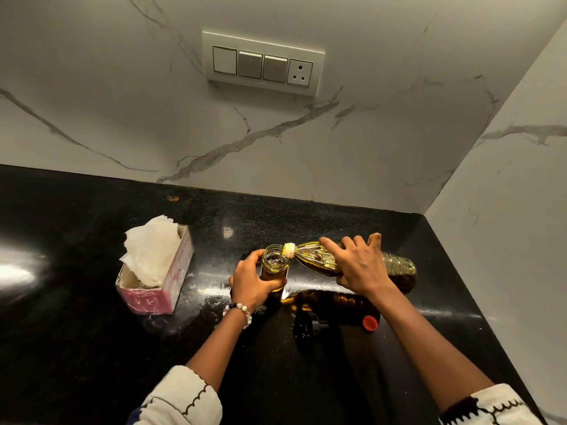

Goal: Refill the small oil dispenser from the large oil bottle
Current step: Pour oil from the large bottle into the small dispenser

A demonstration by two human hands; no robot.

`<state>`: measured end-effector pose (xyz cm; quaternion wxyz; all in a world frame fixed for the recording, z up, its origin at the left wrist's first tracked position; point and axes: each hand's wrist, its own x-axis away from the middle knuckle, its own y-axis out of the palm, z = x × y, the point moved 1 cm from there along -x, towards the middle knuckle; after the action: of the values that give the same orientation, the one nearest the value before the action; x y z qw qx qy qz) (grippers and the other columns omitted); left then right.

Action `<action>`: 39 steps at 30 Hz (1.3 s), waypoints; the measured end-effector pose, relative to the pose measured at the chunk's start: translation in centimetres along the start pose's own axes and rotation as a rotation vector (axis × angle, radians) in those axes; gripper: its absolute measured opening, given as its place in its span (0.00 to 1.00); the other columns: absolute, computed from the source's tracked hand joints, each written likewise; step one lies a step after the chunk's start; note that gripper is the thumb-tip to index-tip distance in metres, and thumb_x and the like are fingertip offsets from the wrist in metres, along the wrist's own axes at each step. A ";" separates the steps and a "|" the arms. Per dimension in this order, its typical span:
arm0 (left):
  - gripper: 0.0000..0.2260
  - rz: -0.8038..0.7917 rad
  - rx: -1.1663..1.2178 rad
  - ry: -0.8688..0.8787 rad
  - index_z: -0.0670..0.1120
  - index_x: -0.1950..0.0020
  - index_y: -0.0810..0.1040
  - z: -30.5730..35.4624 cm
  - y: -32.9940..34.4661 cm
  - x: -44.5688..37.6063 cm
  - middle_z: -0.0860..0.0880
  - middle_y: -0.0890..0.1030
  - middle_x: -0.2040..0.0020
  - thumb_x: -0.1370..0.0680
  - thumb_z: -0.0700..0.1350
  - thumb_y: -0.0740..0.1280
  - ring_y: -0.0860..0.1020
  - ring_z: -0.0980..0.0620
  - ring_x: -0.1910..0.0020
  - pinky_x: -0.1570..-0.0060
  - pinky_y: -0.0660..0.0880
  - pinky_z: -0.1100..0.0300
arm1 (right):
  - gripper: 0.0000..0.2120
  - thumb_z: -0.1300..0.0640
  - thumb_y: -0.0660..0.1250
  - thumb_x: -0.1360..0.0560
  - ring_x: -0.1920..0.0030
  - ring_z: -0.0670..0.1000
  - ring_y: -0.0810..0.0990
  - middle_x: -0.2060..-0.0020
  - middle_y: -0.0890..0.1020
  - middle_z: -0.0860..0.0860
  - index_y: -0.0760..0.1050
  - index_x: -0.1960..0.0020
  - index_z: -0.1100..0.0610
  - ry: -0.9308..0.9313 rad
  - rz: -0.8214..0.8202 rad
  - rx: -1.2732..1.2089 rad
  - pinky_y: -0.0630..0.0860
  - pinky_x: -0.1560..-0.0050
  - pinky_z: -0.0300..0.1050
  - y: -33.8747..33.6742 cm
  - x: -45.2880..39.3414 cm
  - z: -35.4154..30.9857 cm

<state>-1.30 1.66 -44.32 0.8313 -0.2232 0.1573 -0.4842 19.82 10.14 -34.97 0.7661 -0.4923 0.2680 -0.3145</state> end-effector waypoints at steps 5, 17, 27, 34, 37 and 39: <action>0.32 0.012 -0.016 0.010 0.54 0.38 0.74 0.0 0.0 0.0 0.54 0.79 0.45 0.39 0.55 0.79 0.73 0.51 0.42 0.42 0.69 0.47 | 0.43 0.47 0.73 0.33 0.47 0.56 0.76 0.45 0.78 0.53 0.53 0.25 0.45 0.005 0.005 -0.006 0.59 0.49 0.53 0.1 0.0 0.0; 0.34 0.005 0.016 0.010 0.55 0.38 0.75 0.1 -0.2 0.2 0.57 0.77 0.48 0.43 0.59 0.75 0.74 0.52 0.43 0.42 0.70 0.44 | 0.44 0.46 0.74 0.35 0.48 0.56 0.77 0.45 0.78 0.54 0.55 0.26 0.45 0.003 0.011 -0.014 0.59 0.50 0.53 0.0 -0.1 0.0; 0.34 0.002 0.016 0.007 0.54 0.38 0.74 0.1 -0.1 0.1 0.55 0.79 0.45 0.43 0.59 0.77 0.74 0.51 0.42 0.41 0.70 0.45 | 0.43 0.47 0.74 0.34 0.46 0.56 0.76 0.44 0.78 0.54 0.54 0.25 0.45 0.004 0.014 -0.023 0.59 0.49 0.54 -0.1 -0.1 -0.1; 0.35 -0.002 0.010 0.000 0.55 0.38 0.74 0.1 -0.1 0.1 0.56 0.79 0.46 0.44 0.61 0.74 0.74 0.51 0.43 0.42 0.70 0.45 | 0.44 0.47 0.74 0.34 0.47 0.56 0.76 0.44 0.78 0.54 0.55 0.25 0.46 0.001 0.015 -0.024 0.59 0.49 0.54 0.0 -0.1 -0.1; 0.34 0.000 0.013 0.007 0.55 0.38 0.75 0.0 -0.1 0.1 0.56 0.78 0.47 0.43 0.59 0.76 0.74 0.51 0.43 0.42 0.70 0.45 | 0.44 0.48 0.74 0.34 0.47 0.56 0.77 0.45 0.78 0.54 0.55 0.25 0.46 0.000 0.015 -0.020 0.60 0.49 0.54 0.0 -0.1 -0.1; 0.34 0.002 0.014 0.007 0.55 0.38 0.74 -0.1 -0.1 0.0 0.56 0.78 0.47 0.43 0.59 0.75 0.74 0.52 0.43 0.42 0.70 0.44 | 0.44 0.47 0.74 0.34 0.47 0.56 0.76 0.45 0.78 0.54 0.55 0.25 0.45 0.002 0.015 -0.017 0.60 0.49 0.54 0.0 -0.2 -0.1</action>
<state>-1.36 1.57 -44.36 0.8329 -0.2154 0.1568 -0.4852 19.64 10.21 -34.98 0.7639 -0.4965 0.2754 -0.3068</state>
